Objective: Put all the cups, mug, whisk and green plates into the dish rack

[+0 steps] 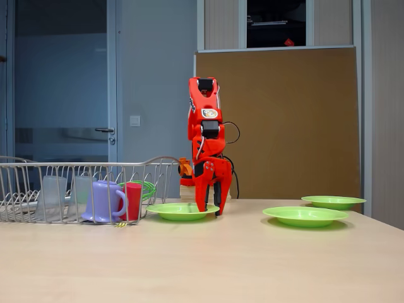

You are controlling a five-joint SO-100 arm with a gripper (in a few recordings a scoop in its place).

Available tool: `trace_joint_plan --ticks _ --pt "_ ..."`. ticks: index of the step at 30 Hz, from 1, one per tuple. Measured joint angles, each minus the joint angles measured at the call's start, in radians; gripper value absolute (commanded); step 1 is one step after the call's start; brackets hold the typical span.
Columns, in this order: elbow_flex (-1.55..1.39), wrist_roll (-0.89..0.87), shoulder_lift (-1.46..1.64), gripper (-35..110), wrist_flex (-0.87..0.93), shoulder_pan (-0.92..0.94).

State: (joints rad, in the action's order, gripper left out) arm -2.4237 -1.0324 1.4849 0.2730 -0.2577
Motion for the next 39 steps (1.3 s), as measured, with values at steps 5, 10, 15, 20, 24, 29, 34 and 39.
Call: trace_joint_plan --ticks 5,10,15,20,24,29,34,39 --pt "0.041 0.018 0.002 0 0.043 0.005" --pt "0.135 0.058 0.018 0 0.207 0.003" --pt "0.249 0.129 0.048 0 0.39 -0.015" --pt "0.414 0.202 0.048 0 0.551 -0.044" --pt "0.566 0.242 0.048 0 0.669 -0.072" --pt "0.707 0.279 0.048 0 0.749 -0.098" --pt "0.873 0.35 0.041 0 0.853 -0.101" --pt "1.135 0.457 -0.023 0 1.005 -0.1"
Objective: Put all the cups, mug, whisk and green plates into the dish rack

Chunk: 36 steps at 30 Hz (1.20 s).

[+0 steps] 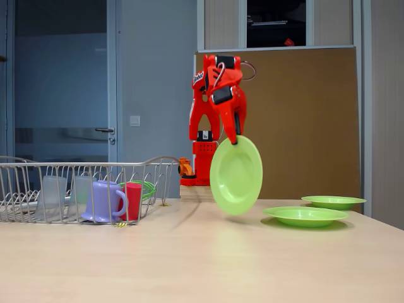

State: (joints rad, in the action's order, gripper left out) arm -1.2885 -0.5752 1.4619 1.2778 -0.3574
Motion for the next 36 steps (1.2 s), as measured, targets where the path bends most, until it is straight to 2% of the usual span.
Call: trace_joint_plan --ticks 8,12,24,36 --pt "0.486 0.187 -0.094 0 0.29 0.074" --pt "0.601 0.291 -0.078 0 0.371 0.146" --pt "0.479 0.545 0.141 0 0.422 0.479" --pt "0.284 0.586 0.169 0 0.407 0.873"
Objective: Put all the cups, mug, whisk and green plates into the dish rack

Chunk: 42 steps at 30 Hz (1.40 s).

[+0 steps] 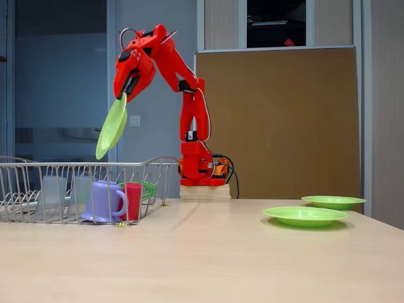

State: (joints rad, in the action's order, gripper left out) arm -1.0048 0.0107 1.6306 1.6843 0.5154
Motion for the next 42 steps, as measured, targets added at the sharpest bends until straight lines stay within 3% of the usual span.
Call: trace_joint_plan --ticks 13,22,36,42 --pt "-0.167 -0.005 -0.011 0 -0.095 0.218" --pt "-0.124 0.032 -0.084 0 -0.1 0.265" --pt "-0.304 0.132 -0.138 0 -0.238 0.33" --pt "-0.321 0.209 -0.153 10 -0.259 0.324"
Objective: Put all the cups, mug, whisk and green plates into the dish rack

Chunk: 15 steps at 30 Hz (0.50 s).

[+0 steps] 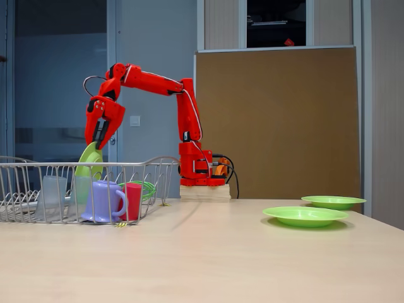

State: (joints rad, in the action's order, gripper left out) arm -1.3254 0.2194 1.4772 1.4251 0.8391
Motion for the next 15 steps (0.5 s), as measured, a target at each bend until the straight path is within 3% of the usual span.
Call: trace_joint_plan --ticks 7,15 --pt "-0.017 0.051 0.002 13 0.029 -0.041" --pt "-0.071 -0.021 0.158 14 0.104 -0.178"
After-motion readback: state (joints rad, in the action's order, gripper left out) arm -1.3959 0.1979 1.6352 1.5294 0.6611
